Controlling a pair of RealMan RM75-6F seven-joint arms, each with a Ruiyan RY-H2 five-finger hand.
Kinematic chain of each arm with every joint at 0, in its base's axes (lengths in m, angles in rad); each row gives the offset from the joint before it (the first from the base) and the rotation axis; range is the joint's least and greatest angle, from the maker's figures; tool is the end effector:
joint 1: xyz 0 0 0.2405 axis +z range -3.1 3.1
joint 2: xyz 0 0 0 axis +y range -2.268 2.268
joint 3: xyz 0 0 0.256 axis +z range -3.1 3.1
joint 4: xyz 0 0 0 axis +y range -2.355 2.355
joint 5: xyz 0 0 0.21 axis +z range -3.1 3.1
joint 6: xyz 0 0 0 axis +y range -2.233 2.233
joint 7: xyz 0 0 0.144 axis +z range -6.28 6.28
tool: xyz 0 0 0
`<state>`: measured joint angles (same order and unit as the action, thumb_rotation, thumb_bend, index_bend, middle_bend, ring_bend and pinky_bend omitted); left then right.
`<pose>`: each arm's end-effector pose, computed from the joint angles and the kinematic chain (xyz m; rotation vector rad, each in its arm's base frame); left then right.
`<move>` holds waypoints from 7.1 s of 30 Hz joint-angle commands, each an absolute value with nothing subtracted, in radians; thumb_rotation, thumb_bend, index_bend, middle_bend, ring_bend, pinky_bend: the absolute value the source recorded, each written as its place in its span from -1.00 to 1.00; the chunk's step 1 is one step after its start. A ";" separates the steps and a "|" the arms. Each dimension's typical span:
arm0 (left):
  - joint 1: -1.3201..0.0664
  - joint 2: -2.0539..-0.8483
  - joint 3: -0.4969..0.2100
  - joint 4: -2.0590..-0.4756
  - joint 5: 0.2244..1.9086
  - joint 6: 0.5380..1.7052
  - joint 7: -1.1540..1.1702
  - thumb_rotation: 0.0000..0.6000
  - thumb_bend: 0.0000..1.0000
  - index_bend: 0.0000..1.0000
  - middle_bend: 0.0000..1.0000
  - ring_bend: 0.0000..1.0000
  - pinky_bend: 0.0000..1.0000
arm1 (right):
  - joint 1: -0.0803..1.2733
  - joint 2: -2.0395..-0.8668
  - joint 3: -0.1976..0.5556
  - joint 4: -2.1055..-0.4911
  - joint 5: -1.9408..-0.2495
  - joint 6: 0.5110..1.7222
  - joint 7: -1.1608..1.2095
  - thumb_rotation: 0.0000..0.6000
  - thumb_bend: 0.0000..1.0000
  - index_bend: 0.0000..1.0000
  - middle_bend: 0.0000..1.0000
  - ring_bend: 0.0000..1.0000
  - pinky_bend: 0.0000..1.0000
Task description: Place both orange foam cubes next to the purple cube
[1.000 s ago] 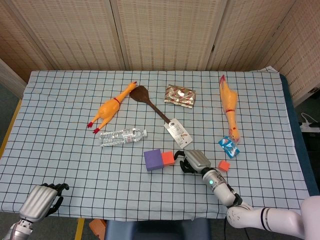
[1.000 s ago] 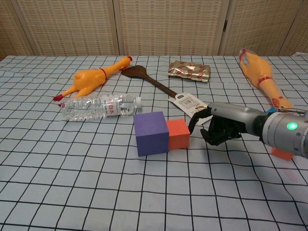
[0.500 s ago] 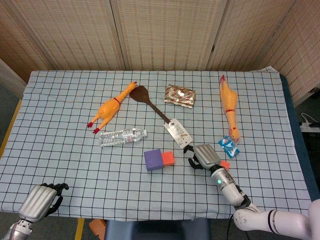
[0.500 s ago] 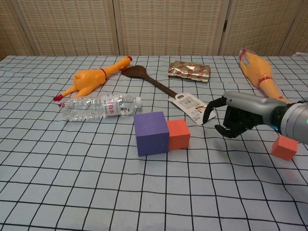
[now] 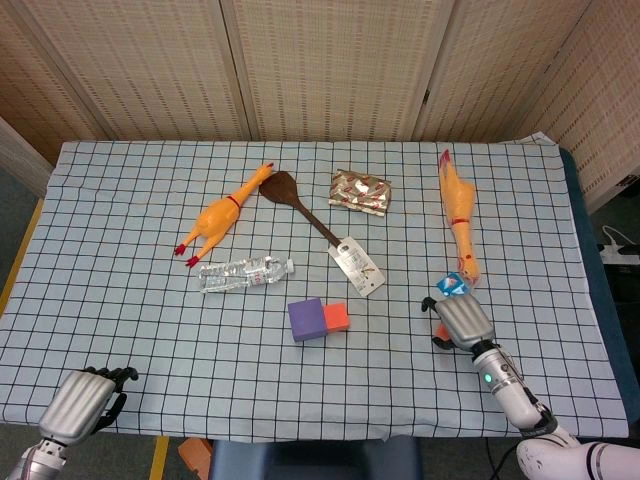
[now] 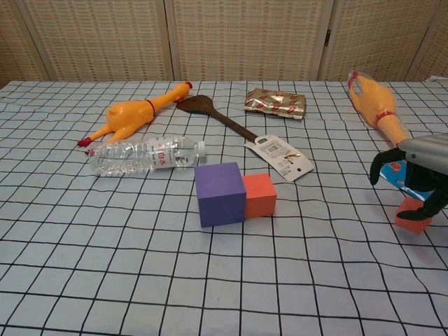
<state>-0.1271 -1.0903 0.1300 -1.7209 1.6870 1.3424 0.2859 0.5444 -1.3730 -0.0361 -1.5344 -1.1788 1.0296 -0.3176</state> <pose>-0.2817 0.1442 0.1098 -1.8277 -0.8211 -0.6872 -0.2573 -0.2771 0.0215 1.8582 -0.9804 0.6285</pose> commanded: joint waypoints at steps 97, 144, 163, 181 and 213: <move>-0.130 -1.089 0.134 -1.726 1.685 1.334 0.283 1.00 -0.01 -0.21 0.05 0.15 0.19 | 0.436 -1.373 0.004 -1.560 -1.138 1.059 -0.527 1.00 -0.80 -0.07 1.00 0.76 0.86; -0.129 -1.087 0.131 -1.722 1.685 1.340 0.275 1.00 -0.01 -0.21 0.05 0.15 0.19 | 0.578 -1.608 0.130 -1.404 -1.255 0.975 -0.220 1.00 -0.80 0.09 1.00 0.76 0.86; -0.128 -1.086 0.132 -1.722 1.687 1.343 0.275 1.00 -0.01 -0.21 0.05 0.15 0.19 | 0.601 -1.664 0.135 -1.336 -1.280 0.969 -0.140 1.00 -0.80 0.09 1.00 0.76 0.86; -0.128 -1.085 0.132 -1.721 1.689 1.343 0.274 1.00 -0.01 -0.21 0.05 0.15 0.19 | 0.606 -1.708 0.129 -1.258 -1.305 0.977 -0.094 1.00 -0.80 0.09 1.00 0.76 0.86; -0.129 -1.086 0.132 -1.721 1.688 1.340 0.274 1.00 -0.01 -0.21 0.05 0.15 0.20 | 0.599 -1.685 0.118 -1.253 -1.327 0.960 -0.012 1.00 -0.80 -0.28 1.00 0.76 0.86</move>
